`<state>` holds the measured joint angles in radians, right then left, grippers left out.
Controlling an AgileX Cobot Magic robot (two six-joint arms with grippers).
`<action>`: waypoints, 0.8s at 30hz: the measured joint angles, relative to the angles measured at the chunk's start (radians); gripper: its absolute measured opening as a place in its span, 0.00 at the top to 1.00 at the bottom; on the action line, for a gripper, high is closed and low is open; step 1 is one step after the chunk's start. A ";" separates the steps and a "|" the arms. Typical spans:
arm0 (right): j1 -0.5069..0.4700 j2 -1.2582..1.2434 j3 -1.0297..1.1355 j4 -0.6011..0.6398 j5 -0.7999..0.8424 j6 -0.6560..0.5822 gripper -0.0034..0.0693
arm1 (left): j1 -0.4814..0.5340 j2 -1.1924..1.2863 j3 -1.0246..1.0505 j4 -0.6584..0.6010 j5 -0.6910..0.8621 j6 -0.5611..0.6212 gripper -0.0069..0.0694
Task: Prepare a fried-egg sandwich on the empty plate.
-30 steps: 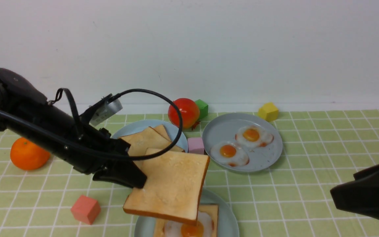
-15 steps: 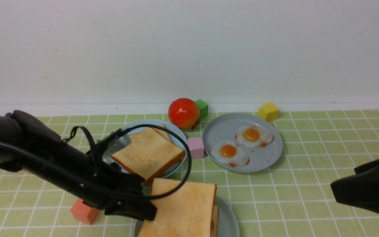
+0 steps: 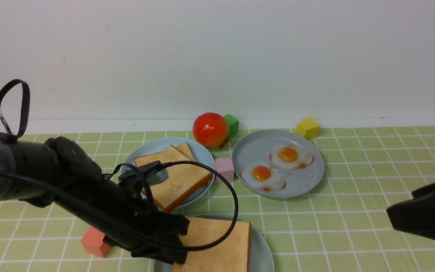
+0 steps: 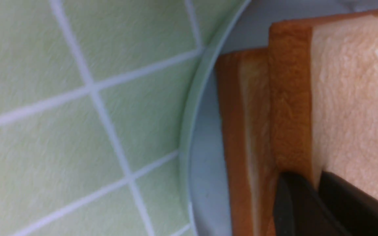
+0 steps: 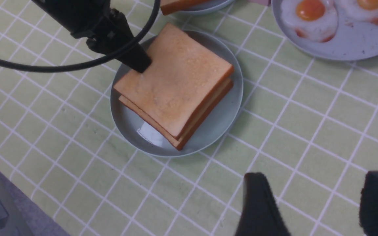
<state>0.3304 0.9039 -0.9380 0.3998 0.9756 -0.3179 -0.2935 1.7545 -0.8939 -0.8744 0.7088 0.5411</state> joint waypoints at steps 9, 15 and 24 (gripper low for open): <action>0.000 -0.210 0.239 -0.015 -0.266 -0.046 0.97 | 0.000 -0.116 -0.048 0.141 0.134 -0.120 0.54; 0.000 -0.409 0.451 0.045 -0.412 -0.115 0.97 | 0.000 -0.283 -0.067 0.161 0.261 -0.204 0.53; 0.000 -0.612 0.594 0.084 -0.545 -0.123 0.97 | 0.000 -0.699 -0.016 0.185 0.399 -0.363 0.63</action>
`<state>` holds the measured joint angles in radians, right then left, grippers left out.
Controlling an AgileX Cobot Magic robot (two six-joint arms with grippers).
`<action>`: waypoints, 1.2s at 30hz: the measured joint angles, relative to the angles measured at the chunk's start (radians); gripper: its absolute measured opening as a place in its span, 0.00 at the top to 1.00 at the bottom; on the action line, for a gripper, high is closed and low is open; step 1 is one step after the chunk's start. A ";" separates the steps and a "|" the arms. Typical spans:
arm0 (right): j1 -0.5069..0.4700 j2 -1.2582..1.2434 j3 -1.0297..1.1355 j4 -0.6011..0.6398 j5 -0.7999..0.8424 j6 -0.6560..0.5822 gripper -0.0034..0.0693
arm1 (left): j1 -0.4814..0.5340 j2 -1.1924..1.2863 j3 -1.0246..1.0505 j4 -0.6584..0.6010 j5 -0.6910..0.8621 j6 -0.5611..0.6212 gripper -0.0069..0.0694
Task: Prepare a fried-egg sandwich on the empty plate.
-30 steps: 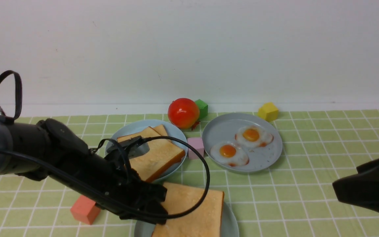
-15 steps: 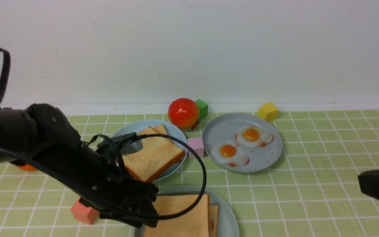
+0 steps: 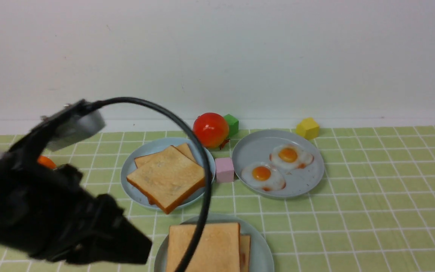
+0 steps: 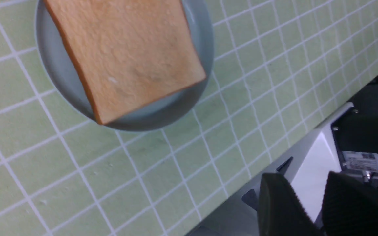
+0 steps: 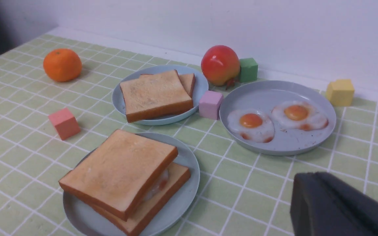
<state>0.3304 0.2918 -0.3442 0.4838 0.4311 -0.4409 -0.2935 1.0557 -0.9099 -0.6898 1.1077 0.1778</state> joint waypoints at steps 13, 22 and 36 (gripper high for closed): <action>0.000 -0.033 0.045 0.000 0.007 -0.002 0.96 | 0.000 -0.688 0.218 0.031 -0.042 -0.265 0.93; 0.000 -0.033 0.050 0.000 0.013 -0.002 0.95 | 0.000 -0.697 0.235 0.031 -0.111 -0.293 0.93; 0.000 -0.033 0.051 0.000 0.015 -0.002 0.93 | 0.050 -0.808 0.527 0.513 -0.694 -0.273 0.93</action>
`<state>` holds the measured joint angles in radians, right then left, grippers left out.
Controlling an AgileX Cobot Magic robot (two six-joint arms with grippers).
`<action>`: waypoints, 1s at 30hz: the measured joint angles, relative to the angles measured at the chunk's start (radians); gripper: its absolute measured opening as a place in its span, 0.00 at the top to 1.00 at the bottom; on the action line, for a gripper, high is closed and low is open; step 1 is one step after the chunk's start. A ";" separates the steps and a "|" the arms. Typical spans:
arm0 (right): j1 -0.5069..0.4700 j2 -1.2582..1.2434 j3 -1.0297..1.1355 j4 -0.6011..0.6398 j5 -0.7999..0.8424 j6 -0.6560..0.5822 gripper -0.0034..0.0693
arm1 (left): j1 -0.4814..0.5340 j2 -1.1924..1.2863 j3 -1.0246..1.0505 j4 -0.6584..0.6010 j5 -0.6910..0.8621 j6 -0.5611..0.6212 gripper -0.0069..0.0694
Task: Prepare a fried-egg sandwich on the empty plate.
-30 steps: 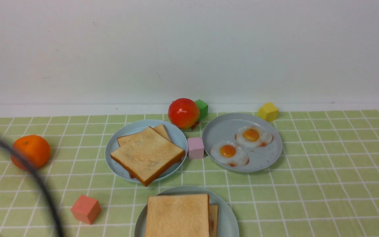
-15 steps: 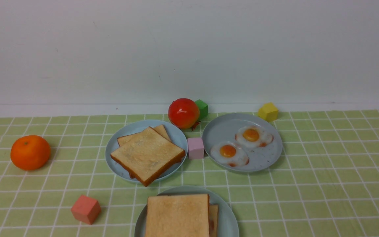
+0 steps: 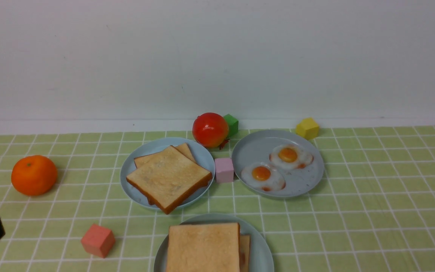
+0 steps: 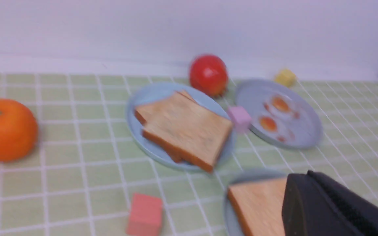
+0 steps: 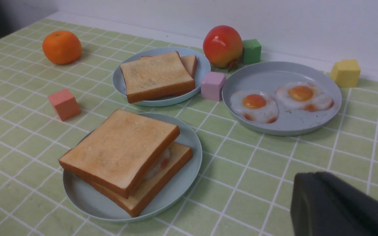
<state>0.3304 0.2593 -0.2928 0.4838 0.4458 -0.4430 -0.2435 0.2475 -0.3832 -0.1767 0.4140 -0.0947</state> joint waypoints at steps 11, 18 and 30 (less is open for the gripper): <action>0.000 -0.001 0.000 0.000 0.009 0.000 0.92 | 0.257 -0.258 0.407 0.151 -0.041 -0.019 0.93; 0.000 -0.001 0.002 0.000 0.018 0.000 0.91 | 0.265 -0.259 0.412 0.158 -0.014 -0.021 0.93; 0.000 -0.001 0.002 0.000 0.022 0.000 0.89 | 0.265 -0.259 0.412 0.245 -0.012 -0.021 0.92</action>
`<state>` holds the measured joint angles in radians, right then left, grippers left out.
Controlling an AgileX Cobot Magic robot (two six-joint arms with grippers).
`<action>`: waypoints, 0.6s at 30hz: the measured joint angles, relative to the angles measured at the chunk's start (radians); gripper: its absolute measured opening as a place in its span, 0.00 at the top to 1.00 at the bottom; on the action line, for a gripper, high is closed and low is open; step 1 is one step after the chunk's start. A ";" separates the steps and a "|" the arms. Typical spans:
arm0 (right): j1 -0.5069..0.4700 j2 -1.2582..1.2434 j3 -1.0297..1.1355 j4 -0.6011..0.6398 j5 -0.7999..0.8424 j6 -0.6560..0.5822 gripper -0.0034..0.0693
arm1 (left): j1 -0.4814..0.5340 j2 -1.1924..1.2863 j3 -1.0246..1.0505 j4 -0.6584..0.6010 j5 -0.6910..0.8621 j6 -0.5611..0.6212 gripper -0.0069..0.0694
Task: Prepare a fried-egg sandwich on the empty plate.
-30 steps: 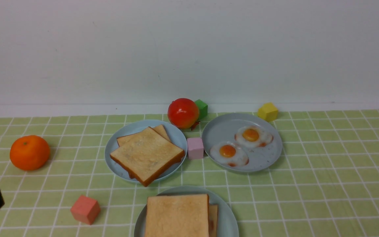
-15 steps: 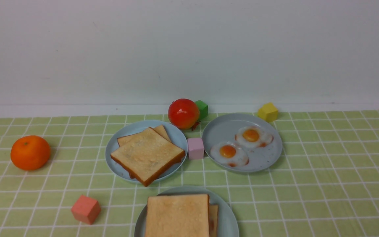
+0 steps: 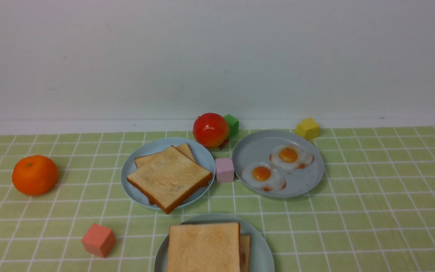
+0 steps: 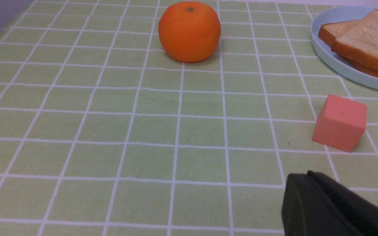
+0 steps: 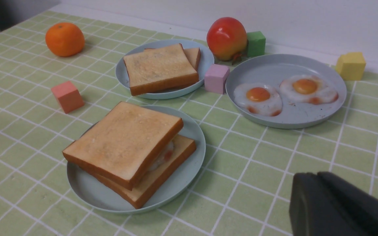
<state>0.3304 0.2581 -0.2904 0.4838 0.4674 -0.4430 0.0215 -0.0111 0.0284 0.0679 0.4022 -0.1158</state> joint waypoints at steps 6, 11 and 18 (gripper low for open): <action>0.000 0.000 0.000 0.000 0.000 0.000 0.88 | 0.000 0.000 0.000 0.001 0.000 0.000 0.92; 0.000 -0.003 0.000 0.000 0.000 0.000 0.87 | 0.000 0.000 0.000 0.002 0.000 0.000 0.92; -0.077 -0.076 0.000 -0.007 0.008 0.000 0.86 | 0.000 0.000 0.000 0.002 0.001 0.000 0.91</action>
<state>0.2533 0.1822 -0.2904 0.4772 0.4754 -0.4430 0.0215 -0.0111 0.0284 0.0701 0.4034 -0.1158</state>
